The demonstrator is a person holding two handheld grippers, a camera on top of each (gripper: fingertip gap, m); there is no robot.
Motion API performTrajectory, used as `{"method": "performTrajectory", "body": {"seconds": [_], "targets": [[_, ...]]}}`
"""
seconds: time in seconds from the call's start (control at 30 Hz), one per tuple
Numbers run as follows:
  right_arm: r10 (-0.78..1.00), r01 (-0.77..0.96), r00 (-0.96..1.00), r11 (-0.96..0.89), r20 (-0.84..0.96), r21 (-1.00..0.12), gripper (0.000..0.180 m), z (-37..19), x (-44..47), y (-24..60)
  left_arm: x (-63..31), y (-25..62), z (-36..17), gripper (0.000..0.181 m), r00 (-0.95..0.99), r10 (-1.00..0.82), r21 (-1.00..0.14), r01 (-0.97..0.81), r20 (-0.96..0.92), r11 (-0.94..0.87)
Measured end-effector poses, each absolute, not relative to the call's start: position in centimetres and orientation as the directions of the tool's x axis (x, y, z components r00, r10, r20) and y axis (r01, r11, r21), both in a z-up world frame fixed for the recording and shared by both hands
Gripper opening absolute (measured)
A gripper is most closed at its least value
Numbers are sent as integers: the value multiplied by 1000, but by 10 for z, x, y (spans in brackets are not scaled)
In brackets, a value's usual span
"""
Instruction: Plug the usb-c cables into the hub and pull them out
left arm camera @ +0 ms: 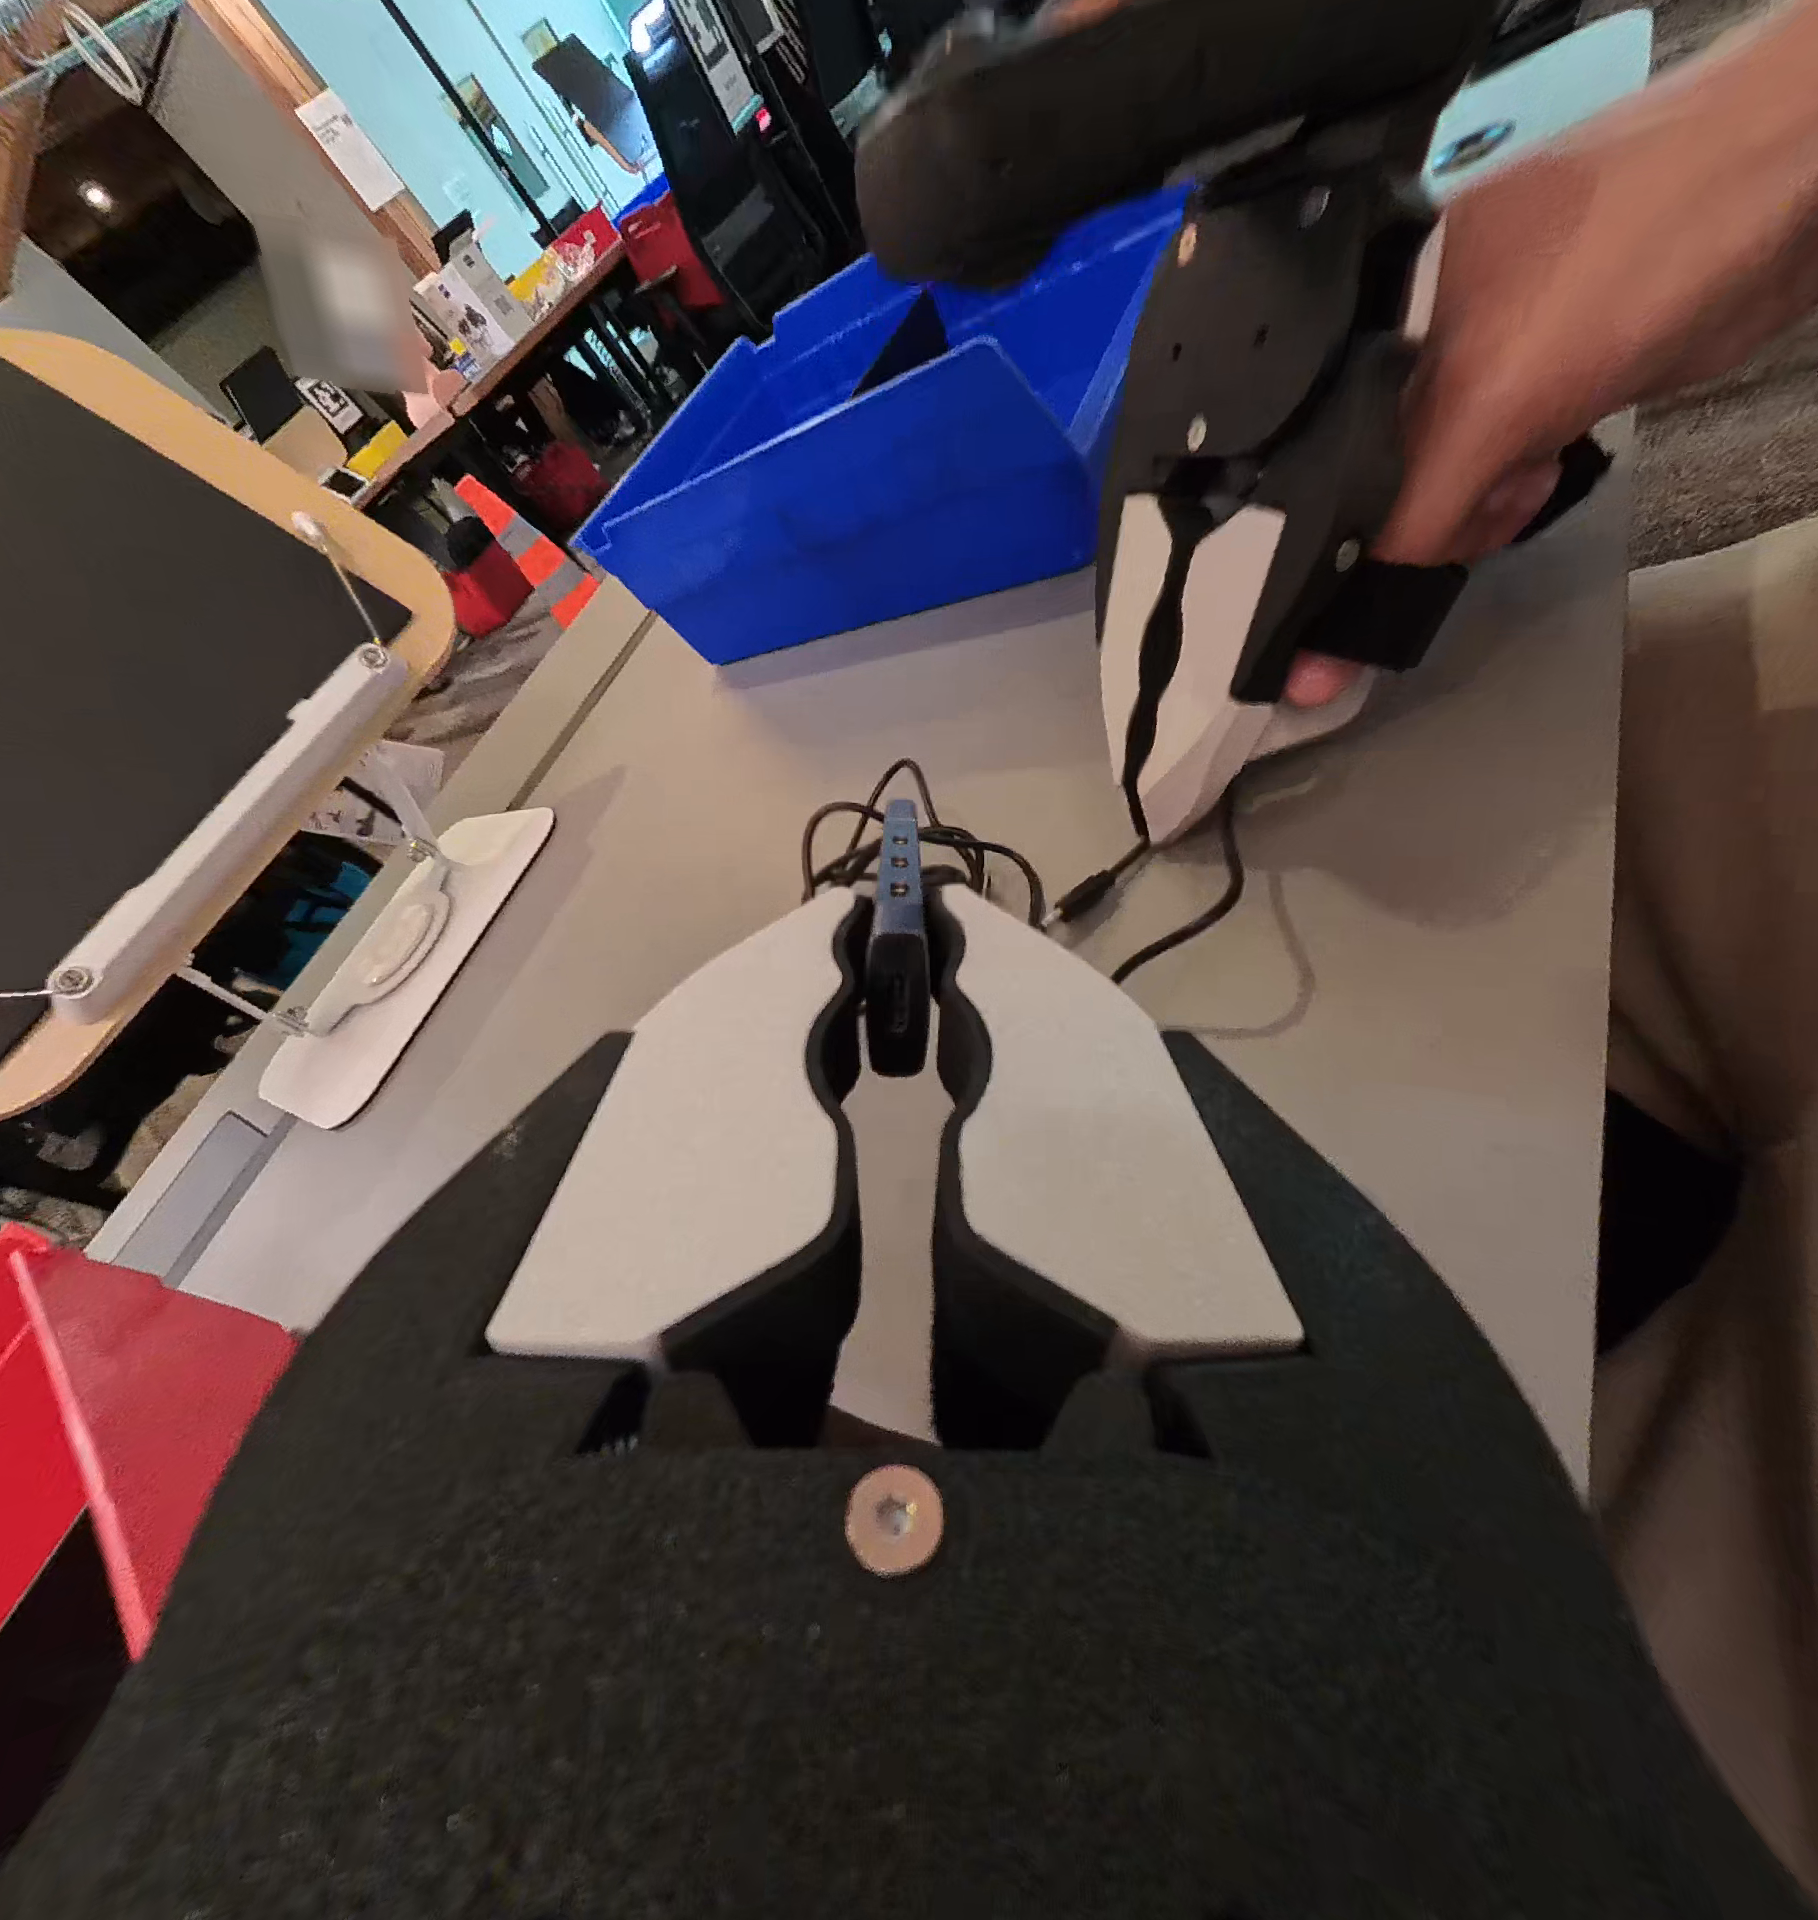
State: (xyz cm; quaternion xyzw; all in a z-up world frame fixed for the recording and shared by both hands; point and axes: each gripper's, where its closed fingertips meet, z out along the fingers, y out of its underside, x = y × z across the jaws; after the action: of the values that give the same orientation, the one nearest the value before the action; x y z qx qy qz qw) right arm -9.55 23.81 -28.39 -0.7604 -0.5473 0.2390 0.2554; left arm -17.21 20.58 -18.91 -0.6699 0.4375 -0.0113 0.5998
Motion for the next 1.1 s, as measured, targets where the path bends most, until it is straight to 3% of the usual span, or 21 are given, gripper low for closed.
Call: {"method": "performTrajectory", "body": {"seconds": [0.13,0.33,0.63,1.1], "targets": [[971,696,238,-165,8,-698,0,-254,-92,236,-174,213,-210,8,575,-567,-717,-695,-590,42],[963,764,174,0,206,-645,0,-224,-90,224,-157,218,-221,9,518,-522,-617,-787,-677,19],[963,780,142,34,230,-624,0,-218,-91,217,-142,211,-227,9,390,-494,-488,-869,-777,82],[968,759,108,67,228,-647,0,-208,-97,204,-141,209,-233,9,371,-508,-471,-879,-777,79]]}}
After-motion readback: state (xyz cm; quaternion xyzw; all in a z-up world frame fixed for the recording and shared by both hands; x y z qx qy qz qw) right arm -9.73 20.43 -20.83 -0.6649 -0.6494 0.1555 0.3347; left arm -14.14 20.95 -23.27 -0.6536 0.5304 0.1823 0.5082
